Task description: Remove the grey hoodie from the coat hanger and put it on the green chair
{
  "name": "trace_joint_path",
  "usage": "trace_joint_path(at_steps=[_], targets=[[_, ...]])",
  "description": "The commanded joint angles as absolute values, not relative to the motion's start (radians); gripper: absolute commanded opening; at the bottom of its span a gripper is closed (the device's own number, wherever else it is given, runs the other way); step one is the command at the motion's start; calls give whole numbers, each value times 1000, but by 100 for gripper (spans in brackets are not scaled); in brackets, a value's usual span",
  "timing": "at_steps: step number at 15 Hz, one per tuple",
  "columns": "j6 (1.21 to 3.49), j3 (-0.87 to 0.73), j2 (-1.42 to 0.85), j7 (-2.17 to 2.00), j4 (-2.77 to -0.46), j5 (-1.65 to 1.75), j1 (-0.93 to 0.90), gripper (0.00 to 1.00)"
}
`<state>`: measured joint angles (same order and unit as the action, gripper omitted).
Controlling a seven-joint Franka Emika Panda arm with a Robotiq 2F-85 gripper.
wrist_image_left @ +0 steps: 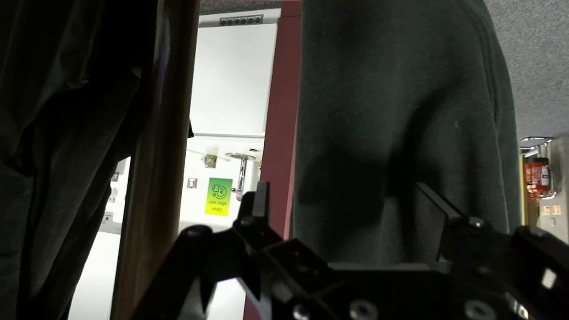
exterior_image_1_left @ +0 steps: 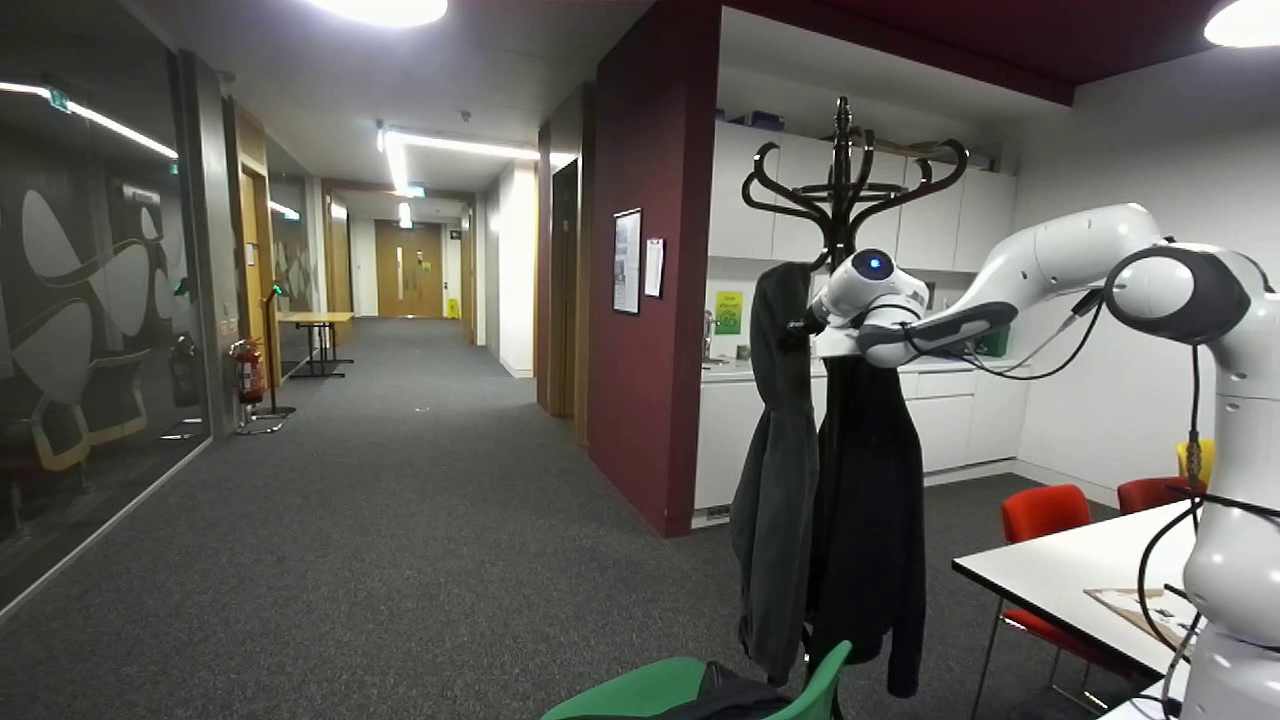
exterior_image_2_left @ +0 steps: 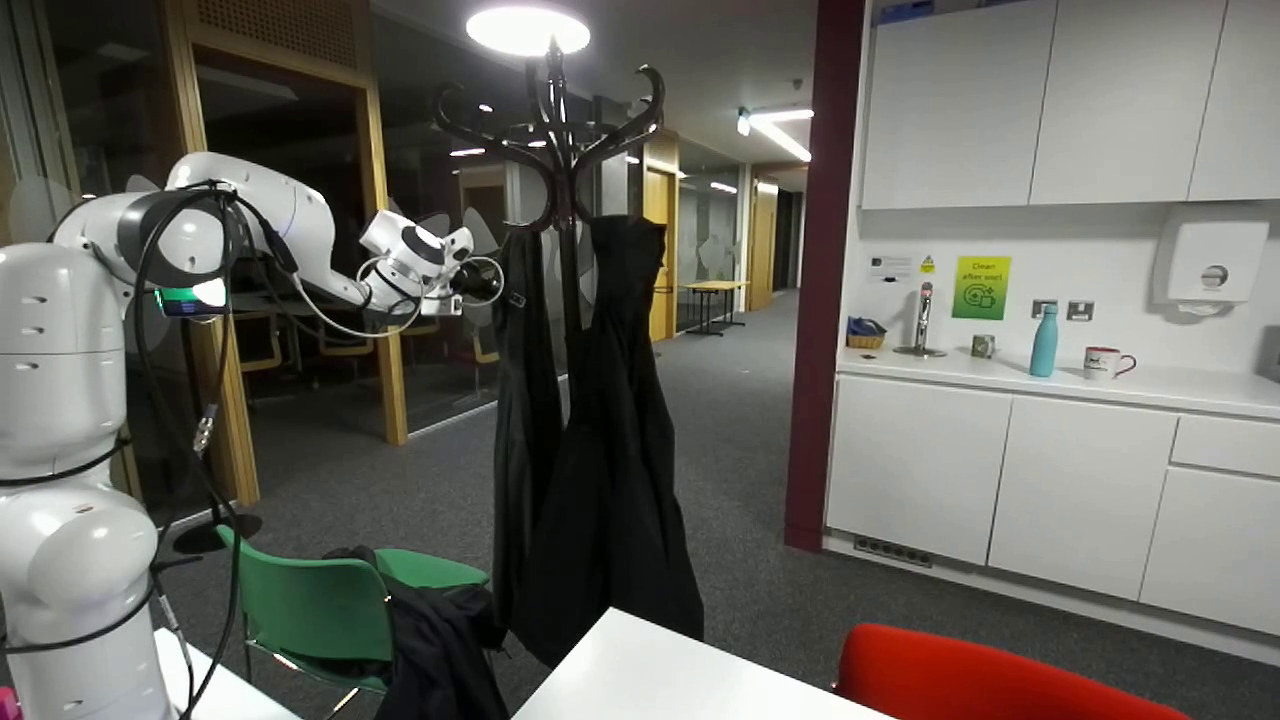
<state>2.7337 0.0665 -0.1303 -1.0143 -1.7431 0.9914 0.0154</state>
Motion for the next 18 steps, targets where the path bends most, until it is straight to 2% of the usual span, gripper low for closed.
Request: trace_joint_path(at_steps=[1,8,18], targets=[[2763,56,-157,-1035,-1700,1042,16,52],[2743,61,-128,-1024,-1689,1101,9,1],[2746,101,-35,-1023,-1711,1184,-54,1]])
